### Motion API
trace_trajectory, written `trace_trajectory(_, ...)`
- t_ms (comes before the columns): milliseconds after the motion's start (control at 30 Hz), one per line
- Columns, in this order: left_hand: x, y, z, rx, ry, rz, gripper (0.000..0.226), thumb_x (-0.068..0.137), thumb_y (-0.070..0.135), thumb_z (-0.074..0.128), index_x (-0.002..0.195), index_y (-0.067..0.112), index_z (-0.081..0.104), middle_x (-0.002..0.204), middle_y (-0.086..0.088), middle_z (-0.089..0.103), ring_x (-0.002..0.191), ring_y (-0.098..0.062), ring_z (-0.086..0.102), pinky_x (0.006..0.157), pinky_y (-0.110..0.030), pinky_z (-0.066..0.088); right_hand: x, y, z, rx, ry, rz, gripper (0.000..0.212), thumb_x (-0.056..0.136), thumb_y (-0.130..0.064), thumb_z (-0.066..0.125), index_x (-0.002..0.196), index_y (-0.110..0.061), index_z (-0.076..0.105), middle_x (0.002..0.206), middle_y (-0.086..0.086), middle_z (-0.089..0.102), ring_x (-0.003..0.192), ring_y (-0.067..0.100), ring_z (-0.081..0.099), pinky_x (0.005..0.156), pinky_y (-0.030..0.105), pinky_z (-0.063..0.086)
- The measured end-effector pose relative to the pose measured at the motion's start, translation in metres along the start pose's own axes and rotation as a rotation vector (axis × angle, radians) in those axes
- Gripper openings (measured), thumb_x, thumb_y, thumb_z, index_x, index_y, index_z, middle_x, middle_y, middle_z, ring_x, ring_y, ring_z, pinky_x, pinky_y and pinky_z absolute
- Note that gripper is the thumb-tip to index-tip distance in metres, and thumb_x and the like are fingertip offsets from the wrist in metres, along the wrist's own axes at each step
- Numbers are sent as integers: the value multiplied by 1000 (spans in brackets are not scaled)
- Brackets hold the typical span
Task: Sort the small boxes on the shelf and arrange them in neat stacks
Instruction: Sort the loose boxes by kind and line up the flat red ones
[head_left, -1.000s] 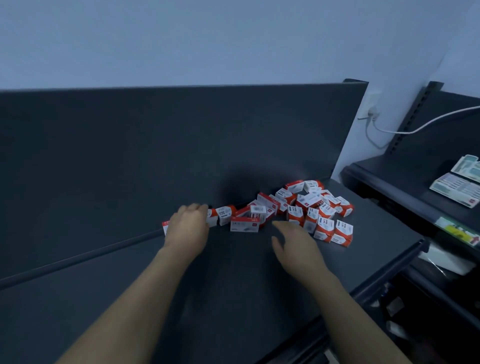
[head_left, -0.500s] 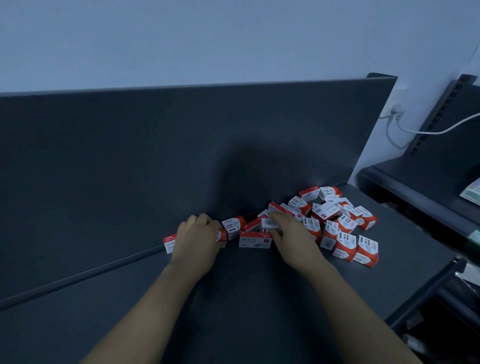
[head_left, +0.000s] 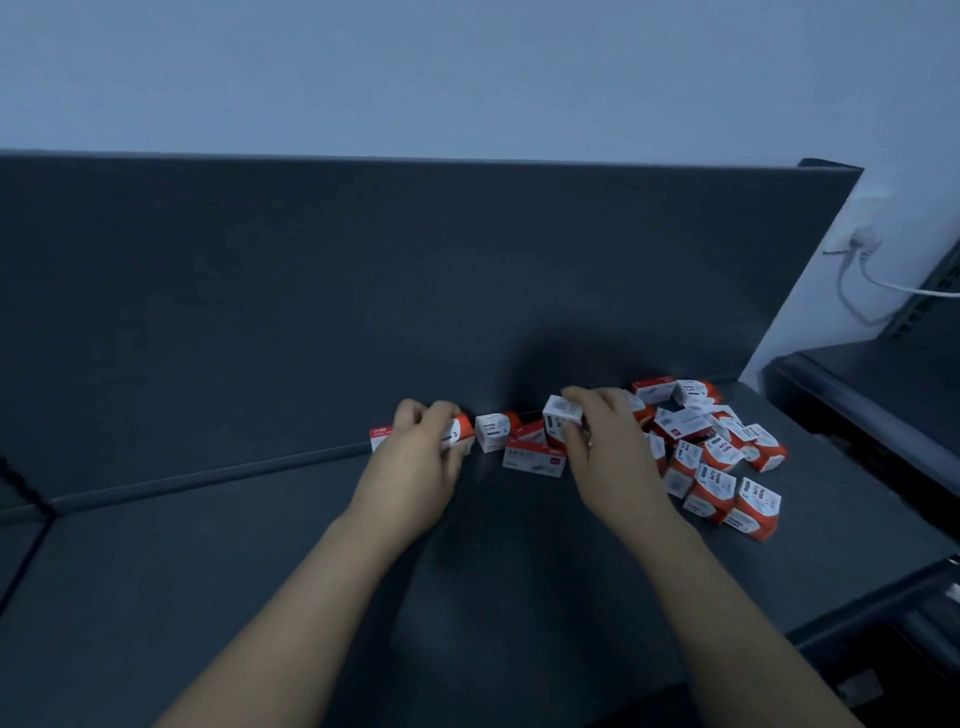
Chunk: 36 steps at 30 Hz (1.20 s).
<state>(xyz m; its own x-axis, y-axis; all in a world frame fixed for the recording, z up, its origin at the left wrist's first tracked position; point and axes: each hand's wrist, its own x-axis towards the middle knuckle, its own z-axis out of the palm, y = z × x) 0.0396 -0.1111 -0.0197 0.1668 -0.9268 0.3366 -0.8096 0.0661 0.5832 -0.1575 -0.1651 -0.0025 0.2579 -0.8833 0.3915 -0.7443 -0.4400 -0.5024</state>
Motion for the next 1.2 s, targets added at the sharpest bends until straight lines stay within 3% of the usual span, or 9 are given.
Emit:
trace_trajectory(267, -80, -21, -37, -90, 120, -117, 22, 88, 17, 64, 108, 26, 64, 104, 8, 47, 88, -11, 55, 83, -29, 48, -41, -51, 32, 184, -210, -114, 31, 99, -19, 43, 130, -22, 49, 127, -5, 40, 96, 6, 47, 82, 18, 36)
trace_trajectory(400, -127, -41, -65, -47, 147, -187, 28, 86, 8, 63, 108, 25, 67, 106, 9, 53, 93, -10, 56, 82, -26, 49, -61, -85, 57, 235, -255, -230, 28, 98, -18, 45, 123, -26, 55, 119, -5, 46, 97, 8, 50, 85, 20, 39)
trace_trajectory(533, -169, -60, -99, 2, 203, -308, 31, 85, 13, 62, 113, 27, 65, 108, 10, 51, 97, -8, 52, 82, -22, 45, -83, -125, 78, 367, -289, -346, 26, 96, -12, 49, 116, -23, 62, 111, -8, 49, 96, 4, 54, 85, 15, 41)
trace_trajectory(667, -204, -79, -137, 41, 286, -405, 27, 88, 22, 61, 114, 25, 64, 112, 7, 49, 103, -12, 52, 85, -18, 38, -98, -170, 95, 358, -413, -341, 34, 95, -10, 46, 124, -25, 57, 114, -11, 42, 90, -3, 50, 75, 1, 36)
trace_trajectory(800, -240, -105, -182, 78, 356, -456, 26, 89, 18, 60, 115, 23, 65, 116, 2, 50, 104, -12, 51, 84, -10, 30, -114, -225, 114, 384, -482, -376, 44, 87, -6, 55, 127, -27, 54, 113, -11, 40, 75, -4, 50, 68, 3, 38)
trace_trajectory(1000, -295, -154, -259, 102, 417, -533, 31, 89, 17, 63, 120, 22, 63, 122, 4, 47, 99, -3, 44, 81, 1, 24, -150, -320, 153, 418, -582, -394, 50, 87, -8, 62, 130, -31, 48, 114, -12, 37, 85, -2, 50, 71, 2, 40)
trace_trajectory(1100, -316, -179, -293, 127, 433, -572, 34, 87, 17, 64, 121, 22, 60, 125, 4, 45, 106, -8, 49, 86, -5, 26, -165, -362, 171, 439, -605, -383, 52, 86, -6, 62, 129, -31, 48, 114, -12, 36, 83, 1, 52, 70, 5, 43)
trace_trajectory(1200, -330, -201, -317, 141, 409, -574, 35, 85, 17, 64, 120, 22, 59, 124, 4, 47, 98, -4, 47, 86, -11, 31, -177, -394, 186, 430, -623, -381, 55, 84, -3, 60, 129, -31, 47, 114, -11, 36, 81, 2, 52, 68, 10, 45)
